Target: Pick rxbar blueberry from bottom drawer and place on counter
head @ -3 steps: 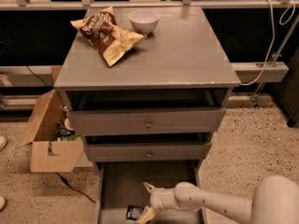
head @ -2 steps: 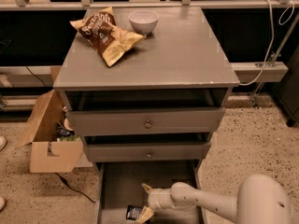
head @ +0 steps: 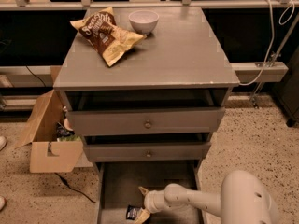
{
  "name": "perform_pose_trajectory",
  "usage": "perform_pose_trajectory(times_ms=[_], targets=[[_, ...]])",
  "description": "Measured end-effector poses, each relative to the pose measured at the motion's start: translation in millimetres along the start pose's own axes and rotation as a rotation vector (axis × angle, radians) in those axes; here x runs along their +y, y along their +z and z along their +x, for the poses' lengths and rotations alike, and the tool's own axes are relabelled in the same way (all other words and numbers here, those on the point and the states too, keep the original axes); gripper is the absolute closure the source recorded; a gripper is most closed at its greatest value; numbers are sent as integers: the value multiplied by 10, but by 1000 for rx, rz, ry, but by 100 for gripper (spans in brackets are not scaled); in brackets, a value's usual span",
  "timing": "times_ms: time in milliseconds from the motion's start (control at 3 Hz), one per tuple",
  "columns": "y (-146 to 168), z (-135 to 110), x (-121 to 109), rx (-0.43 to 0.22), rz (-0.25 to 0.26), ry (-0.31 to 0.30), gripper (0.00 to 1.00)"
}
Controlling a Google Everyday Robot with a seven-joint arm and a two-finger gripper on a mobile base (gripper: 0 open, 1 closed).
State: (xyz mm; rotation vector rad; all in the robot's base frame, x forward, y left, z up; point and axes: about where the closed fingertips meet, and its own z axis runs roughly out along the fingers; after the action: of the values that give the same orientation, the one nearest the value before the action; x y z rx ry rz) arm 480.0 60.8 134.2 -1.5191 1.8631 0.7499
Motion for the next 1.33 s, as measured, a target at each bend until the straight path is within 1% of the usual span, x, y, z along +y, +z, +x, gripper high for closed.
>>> perform_pose_trajectory(times_ms=[333, 667, 1333], targets=[[154, 150, 1, 23, -10, 8, 0], [239, 264, 7, 53, -14, 15, 27], [175, 190, 12, 54, -14, 15, 73]])
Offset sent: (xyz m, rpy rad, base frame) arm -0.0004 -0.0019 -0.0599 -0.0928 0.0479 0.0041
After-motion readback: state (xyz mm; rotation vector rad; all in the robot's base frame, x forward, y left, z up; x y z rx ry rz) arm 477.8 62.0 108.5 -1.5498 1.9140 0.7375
